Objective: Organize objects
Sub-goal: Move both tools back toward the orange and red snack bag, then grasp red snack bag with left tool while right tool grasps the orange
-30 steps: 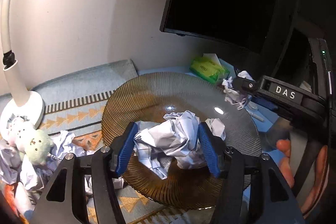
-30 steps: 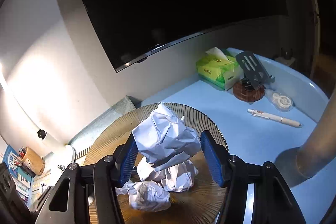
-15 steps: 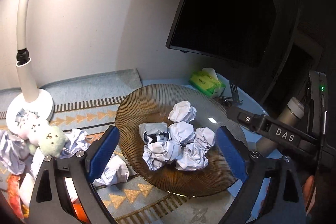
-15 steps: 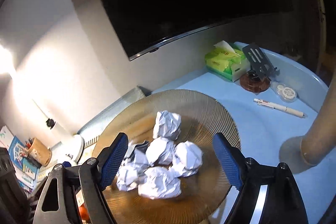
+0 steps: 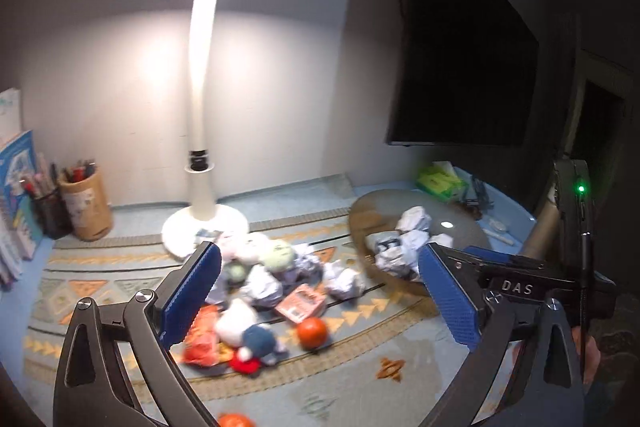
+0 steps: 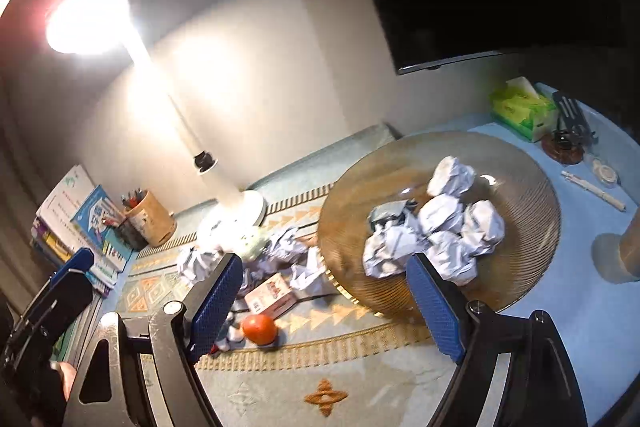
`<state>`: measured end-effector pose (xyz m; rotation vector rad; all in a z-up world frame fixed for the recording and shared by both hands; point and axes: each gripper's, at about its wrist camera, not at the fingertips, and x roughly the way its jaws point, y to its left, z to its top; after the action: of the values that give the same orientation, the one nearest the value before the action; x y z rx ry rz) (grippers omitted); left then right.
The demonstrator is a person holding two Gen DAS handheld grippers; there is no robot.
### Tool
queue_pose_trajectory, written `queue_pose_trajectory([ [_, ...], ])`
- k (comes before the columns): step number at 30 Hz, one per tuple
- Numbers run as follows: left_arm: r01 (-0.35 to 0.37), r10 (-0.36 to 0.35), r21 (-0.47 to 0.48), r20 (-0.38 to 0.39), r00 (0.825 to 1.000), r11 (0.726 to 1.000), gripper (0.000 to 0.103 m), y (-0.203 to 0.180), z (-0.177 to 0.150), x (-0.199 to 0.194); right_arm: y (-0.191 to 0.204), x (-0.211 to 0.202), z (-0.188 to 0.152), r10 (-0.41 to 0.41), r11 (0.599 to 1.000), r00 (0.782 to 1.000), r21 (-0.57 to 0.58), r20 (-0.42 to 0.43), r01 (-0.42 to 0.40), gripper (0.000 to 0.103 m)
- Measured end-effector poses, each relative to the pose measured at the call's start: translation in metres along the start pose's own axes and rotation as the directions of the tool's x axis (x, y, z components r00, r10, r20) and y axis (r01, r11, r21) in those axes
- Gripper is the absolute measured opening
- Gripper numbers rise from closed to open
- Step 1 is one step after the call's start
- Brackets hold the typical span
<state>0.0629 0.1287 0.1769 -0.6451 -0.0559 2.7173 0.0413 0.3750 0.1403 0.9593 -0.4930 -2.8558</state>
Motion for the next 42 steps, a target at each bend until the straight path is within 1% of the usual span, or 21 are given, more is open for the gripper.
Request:
queue_pose_trajectory([
  [3,-0.126,0.125,-0.058,-0.018,0.992,0.990,0.099,0.045,-0.023,-0.014,0.028,0.019,-0.025,0.018,0.998,0.999,-0.055,-0.051,-0.021,0.086],
  [6,-0.243,0.234,-0.130,-0.079,0.969,0.961,0.099,0.092,-0.055,-0.010,0.052,0.038,-0.052,0.013,0.990,0.998,-0.137,-0.056,-0.021,0.086],
  [7,-0.273,0.259,-0.145,-0.106,0.960,0.951,0.099,0.106,-0.068,-0.006,0.055,0.043,-0.059,0.017,0.987,0.998,-0.161,-0.055,-0.026,0.086],
  [8,-0.280,0.260,-0.156,-0.137,0.956,0.947,0.099,0.119,-0.080,0.000,0.059,0.049,-0.065,0.013,0.983,0.999,-0.183,-0.050,-0.022,0.086],
  [10,-0.243,0.209,-0.181,-0.189,0.960,0.953,0.099,0.135,-0.102,0.013,0.067,0.062,-0.076,-0.007,0.975,0.998,-0.220,-0.062,-0.007,0.086],
  [12,-0.223,0.172,-0.236,-0.219,0.961,0.946,0.099,0.148,-0.119,0.023,0.068,0.073,-0.084,-0.015,0.973,0.996,-0.232,-0.083,-0.005,0.086],
  [15,-0.224,0.161,-0.247,-0.249,0.955,0.943,0.098,0.150,-0.128,0.033,0.067,0.083,-0.092,-0.038,0.966,0.996,-0.257,-0.086,0.014,0.086],
  [17,-0.201,0.145,-0.238,-0.233,0.962,0.950,0.098,0.146,-0.128,0.032,0.065,0.091,-0.097,-0.067,0.963,0.993,-0.267,-0.097,0.039,0.086],
  [19,-0.206,0.153,-0.211,-0.244,0.958,0.956,0.098,0.140,-0.130,0.035,0.064,0.094,-0.096,-0.071,0.964,0.992,-0.262,-0.104,0.041,0.087],
  [20,-0.210,0.160,-0.192,-0.247,0.956,0.959,0.098,0.137,-0.130,0.036,0.064,0.095,-0.096,-0.070,0.964,0.992,-0.264,-0.107,0.040,0.089],
  [24,-0.209,0.173,-0.133,-0.241,0.955,0.969,0.099,0.127,-0.129,0.037,0.067,0.102,-0.098,-0.097,0.957,0.987,-0.285,-0.129,0.057,0.090],
  [29,-0.216,0.165,-0.151,-0.289,0.943,0.965,0.099,0.132,-0.128,0.044,0.067,0.102,-0.096,-0.106,0.956,0.986,-0.287,-0.128,0.065,0.090],
  [30,-0.210,0.155,-0.159,-0.303,0.940,0.965,0.099,0.133,-0.126,0.047,0.065,0.102,-0.095,-0.107,0.957,0.985,-0.282,-0.133,0.065,0.085],
  [31,-0.192,0.132,-0.173,-0.308,0.942,0.966,0.098,0.134,-0.124,0.049,0.066,0.103,-0.094,-0.100,0.958,0.985,-0.279,-0.141,0.058,0.077],
  [32,-0.170,0.105,-0.187,-0.314,0.944,0.967,0.098,0.135,-0.120,0.052,0.066,0.103,-0.093,-0.082,0.961,0.985,-0.275,-0.152,0.037,0.062],
  [33,-0.147,0.077,-0.199,-0.322,0.944,0.969,0.098,0.136,-0.115,0.055,0.066,0.105,-0.091,-0.068,0.963,0.983,-0.267,-0.170,0.021,0.061],
  [35,-0.112,0.033,-0.208,-0.350,0.936,0.972,0.098,0.137,-0.103,0.067,0.068,0.109,-0.089,-0.065,0.967,0.977,-0.255,-0.201,0.012,0.061],
  [37,-0.096,0.017,-0.204,-0.359,0.933,0.974,0.098,0.138,-0.092,0.082,0.070,0.116,-0.085,-0.057,0.970,0.973,-0.242,-0.224,0.001,0.061],
  [39,-0.080,-0.001,-0.197,-0.379,0.925,0.977,0.098,0.137,-0.086,0.100,0.073,0.121,-0.083,-0.044,0.971,0.971,-0.240,-0.233,-0.014,0.062],
  [40,-0.069,-0.014,-0.196,-0.397,0.918,0.978,0.098,0.137,-0.086,0.110,0.074,0.125,-0.083,-0.059,0.970,0.970,-0.244,-0.237,-0.001,0.064],
  [42,-0.062,-0.031,-0.196,-0.441,0.897,0.979,0.092,0.138,-0.089,0.128,0.074,0.132,-0.083,-0.078,0.969,0.966,-0.248,-0.246,0.015,0.065],
])
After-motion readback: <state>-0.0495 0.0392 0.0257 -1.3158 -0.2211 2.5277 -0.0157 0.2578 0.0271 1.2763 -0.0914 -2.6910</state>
